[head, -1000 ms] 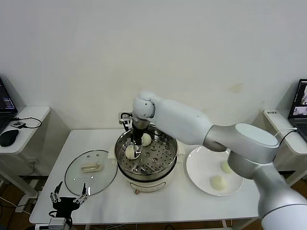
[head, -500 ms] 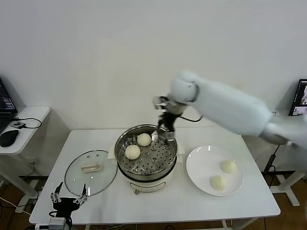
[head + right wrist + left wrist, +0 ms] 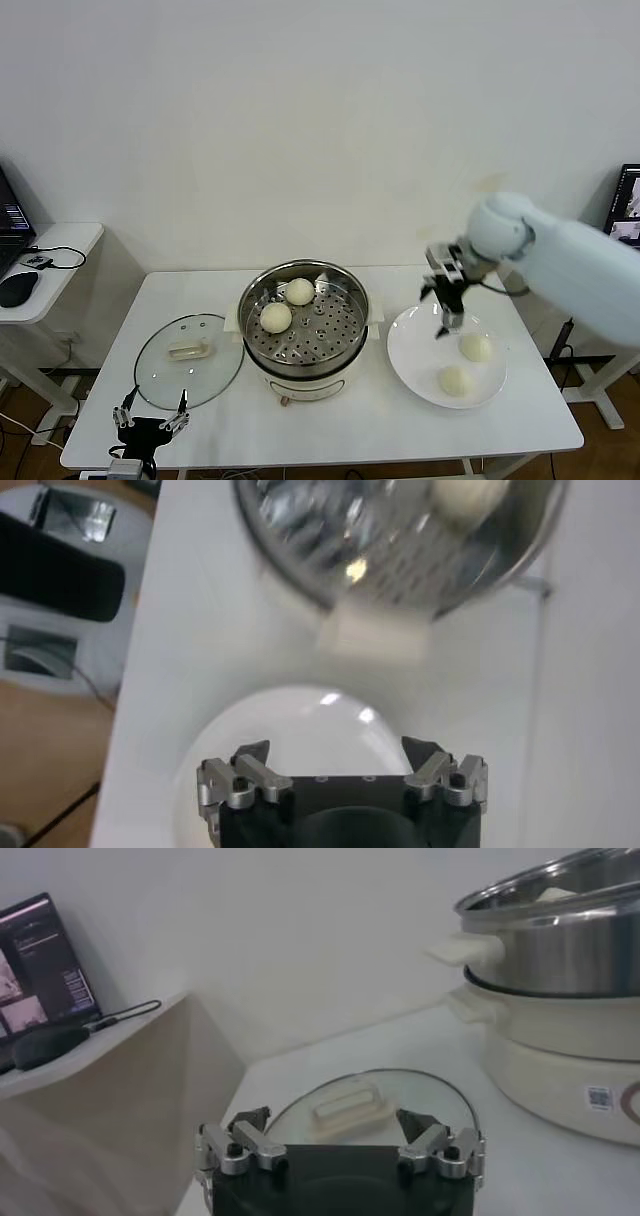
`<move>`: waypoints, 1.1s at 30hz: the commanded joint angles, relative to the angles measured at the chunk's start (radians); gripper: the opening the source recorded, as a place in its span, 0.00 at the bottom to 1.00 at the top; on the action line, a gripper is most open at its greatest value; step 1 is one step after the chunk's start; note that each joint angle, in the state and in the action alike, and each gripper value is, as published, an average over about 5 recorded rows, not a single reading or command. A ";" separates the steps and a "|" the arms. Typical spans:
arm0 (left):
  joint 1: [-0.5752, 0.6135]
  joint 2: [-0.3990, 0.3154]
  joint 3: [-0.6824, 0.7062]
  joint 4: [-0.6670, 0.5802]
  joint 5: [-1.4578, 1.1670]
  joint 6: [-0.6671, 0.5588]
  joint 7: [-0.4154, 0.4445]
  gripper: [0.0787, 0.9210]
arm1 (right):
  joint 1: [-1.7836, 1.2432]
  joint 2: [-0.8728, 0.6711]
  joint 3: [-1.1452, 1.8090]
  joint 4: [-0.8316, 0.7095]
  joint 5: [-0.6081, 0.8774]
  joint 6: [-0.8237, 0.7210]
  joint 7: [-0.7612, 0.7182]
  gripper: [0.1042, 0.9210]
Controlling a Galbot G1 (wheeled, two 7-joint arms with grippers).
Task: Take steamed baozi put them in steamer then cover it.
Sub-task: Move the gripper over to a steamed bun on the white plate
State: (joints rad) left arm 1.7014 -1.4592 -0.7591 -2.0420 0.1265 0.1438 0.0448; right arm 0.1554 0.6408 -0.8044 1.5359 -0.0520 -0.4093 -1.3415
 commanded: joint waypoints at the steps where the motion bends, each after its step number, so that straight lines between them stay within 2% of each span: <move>1: 0.012 -0.007 0.000 0.013 0.013 -0.001 -0.001 0.88 | -0.306 -0.091 0.157 -0.019 -0.148 0.057 0.007 0.88; 9: 0.016 -0.011 -0.004 0.026 0.017 -0.001 -0.001 0.88 | -0.356 0.015 0.190 -0.129 -0.196 0.076 0.041 0.88; 33: -0.004 -0.006 -0.005 0.060 0.023 -0.003 -0.002 0.88 | -0.396 0.067 0.199 -0.176 -0.228 0.058 0.073 0.88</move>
State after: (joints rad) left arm 1.6994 -1.4635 -0.7655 -1.9869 0.1453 0.1418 0.0434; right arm -0.2194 0.6957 -0.6156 1.3732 -0.2667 -0.3527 -1.2770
